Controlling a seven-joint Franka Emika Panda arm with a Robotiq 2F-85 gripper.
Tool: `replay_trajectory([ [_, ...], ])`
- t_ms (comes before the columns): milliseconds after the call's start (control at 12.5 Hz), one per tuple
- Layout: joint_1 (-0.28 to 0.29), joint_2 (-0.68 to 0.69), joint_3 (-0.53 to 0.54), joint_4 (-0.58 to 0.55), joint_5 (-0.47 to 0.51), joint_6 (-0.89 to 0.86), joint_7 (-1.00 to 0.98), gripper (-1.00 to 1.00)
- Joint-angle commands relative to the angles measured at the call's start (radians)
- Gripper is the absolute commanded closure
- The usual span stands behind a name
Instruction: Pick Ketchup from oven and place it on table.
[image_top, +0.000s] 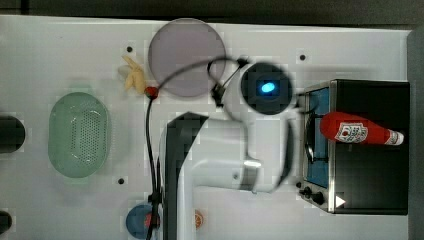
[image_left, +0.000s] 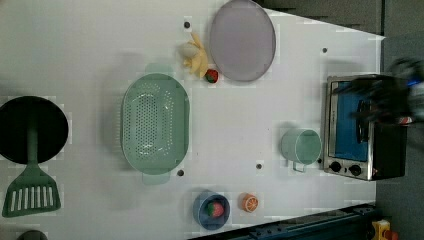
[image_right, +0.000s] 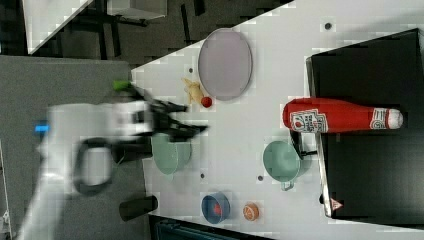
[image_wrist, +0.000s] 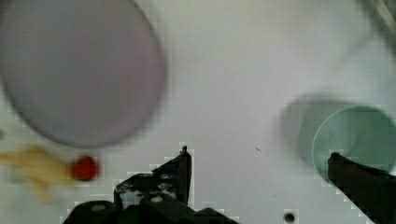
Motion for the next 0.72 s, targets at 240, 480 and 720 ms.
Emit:
replay_trajectory([
  [240, 0.006, -0.048, -0.021, 0.327, -0.054, -0.399, 0.159, -1.0],
  [480, 0.006, -0.052, -0.024, 0.418, -0.054, -0.477, 0.16, -1.0],
  [720, 0.007, -0.052, -0.021, 0.435, -0.054, -0.475, 0.16, -1.0],
])
